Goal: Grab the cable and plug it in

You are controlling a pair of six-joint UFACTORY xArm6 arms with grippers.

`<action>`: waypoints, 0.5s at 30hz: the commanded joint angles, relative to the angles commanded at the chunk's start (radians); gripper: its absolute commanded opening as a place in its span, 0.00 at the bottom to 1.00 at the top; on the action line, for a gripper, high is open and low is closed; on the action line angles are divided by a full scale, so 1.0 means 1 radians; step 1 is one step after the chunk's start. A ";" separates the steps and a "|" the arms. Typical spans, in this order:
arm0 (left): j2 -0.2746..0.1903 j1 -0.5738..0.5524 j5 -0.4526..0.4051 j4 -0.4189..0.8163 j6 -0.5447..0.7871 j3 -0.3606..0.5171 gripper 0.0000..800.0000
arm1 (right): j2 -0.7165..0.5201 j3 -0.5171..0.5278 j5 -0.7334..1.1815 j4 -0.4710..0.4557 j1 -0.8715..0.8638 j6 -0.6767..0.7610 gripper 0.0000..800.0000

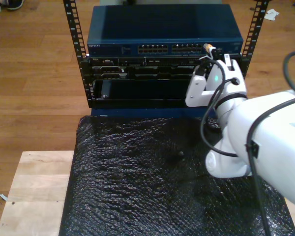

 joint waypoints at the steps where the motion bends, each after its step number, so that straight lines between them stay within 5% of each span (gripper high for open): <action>1: 0.000 0.000 0.000 0.000 0.000 0.000 1.00 | 0.002 -0.006 0.000 0.011 0.006 -0.006 0.00; 15: 0.000 0.000 0.000 0.000 0.000 0.000 1.00 | 0.087 -0.091 -0.034 0.192 0.081 -0.112 0.00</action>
